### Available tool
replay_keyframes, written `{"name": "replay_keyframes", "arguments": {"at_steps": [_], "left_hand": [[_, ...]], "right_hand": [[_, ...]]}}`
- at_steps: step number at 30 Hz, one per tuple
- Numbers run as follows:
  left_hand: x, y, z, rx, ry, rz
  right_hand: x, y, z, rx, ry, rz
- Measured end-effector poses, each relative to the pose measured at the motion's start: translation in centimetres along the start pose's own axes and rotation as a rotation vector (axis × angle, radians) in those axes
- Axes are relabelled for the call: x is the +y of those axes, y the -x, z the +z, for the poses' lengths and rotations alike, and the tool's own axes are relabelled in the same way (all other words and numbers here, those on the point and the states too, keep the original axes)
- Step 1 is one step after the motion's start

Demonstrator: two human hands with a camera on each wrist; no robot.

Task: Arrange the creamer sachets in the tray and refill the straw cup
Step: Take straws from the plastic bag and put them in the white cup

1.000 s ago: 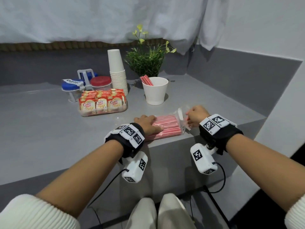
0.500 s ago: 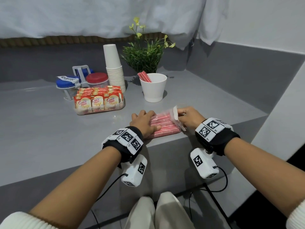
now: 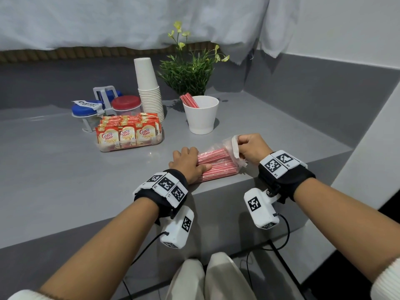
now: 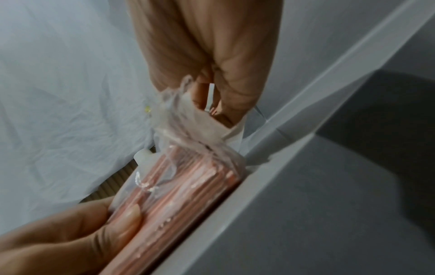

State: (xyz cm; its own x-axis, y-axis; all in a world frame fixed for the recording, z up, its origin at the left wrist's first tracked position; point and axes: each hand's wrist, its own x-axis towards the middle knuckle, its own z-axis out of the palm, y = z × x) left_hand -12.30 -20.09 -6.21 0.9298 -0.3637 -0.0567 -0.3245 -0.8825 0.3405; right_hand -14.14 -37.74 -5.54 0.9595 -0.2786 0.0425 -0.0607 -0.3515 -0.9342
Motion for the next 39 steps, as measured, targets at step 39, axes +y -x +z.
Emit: {"name": "replay_keyframes", "arguments": {"at_steps": [39], "left_hand": [[1.4,-0.4,0.7,0.113,-0.082,0.131]], "right_hand": [[-1.5,0.1,-1.5,-0.036,-0.274,0.099]]}}
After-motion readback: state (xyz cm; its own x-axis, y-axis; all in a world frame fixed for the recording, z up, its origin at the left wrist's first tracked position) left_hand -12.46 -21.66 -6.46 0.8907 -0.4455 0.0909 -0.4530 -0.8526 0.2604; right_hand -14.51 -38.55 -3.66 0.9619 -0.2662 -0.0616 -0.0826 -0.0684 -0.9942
